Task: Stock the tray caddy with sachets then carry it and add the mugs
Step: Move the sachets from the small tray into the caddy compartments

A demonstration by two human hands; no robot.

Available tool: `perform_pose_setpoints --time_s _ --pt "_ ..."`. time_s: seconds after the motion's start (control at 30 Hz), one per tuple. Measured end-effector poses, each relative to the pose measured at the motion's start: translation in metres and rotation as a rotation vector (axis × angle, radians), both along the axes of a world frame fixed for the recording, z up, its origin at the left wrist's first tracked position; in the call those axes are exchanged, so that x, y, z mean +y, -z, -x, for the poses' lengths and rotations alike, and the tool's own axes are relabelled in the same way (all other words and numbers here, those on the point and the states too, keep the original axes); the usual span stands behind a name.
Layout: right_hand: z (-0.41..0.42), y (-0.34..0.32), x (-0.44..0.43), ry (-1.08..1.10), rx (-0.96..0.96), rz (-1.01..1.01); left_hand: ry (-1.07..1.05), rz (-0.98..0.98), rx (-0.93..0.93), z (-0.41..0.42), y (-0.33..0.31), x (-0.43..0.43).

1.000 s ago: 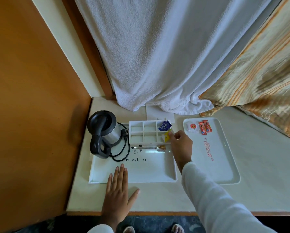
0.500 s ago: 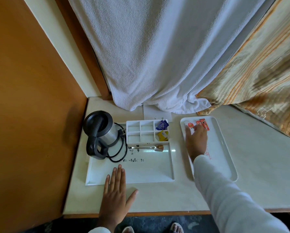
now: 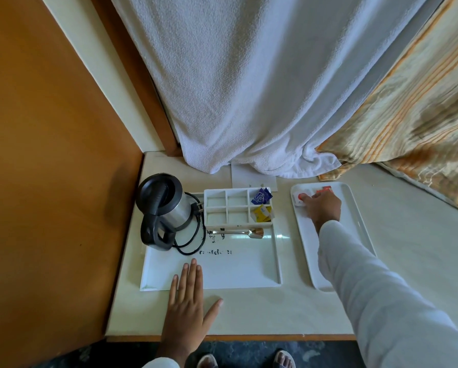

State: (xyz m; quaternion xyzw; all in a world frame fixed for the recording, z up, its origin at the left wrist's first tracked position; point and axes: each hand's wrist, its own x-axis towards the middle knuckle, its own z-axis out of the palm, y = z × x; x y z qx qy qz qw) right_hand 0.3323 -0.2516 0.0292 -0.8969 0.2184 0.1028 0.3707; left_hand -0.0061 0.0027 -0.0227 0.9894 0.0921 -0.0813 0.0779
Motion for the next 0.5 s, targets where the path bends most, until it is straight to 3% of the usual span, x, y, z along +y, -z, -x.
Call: perform_pose_setpoints --time_s 0.27,0.37,0.5 --pt "0.015 -0.031 0.011 0.101 -0.179 -0.381 -0.01 0.014 0.016 0.001 0.007 0.002" --pt "0.016 -0.049 0.043 -0.066 -0.186 -0.513 -0.013 0.02 0.016 0.001 0.008 0.002" --pt "0.026 -0.066 0.097 -0.453 -0.211 -0.323 -0.017 0.015 0.029 0.0 0.006 0.002"
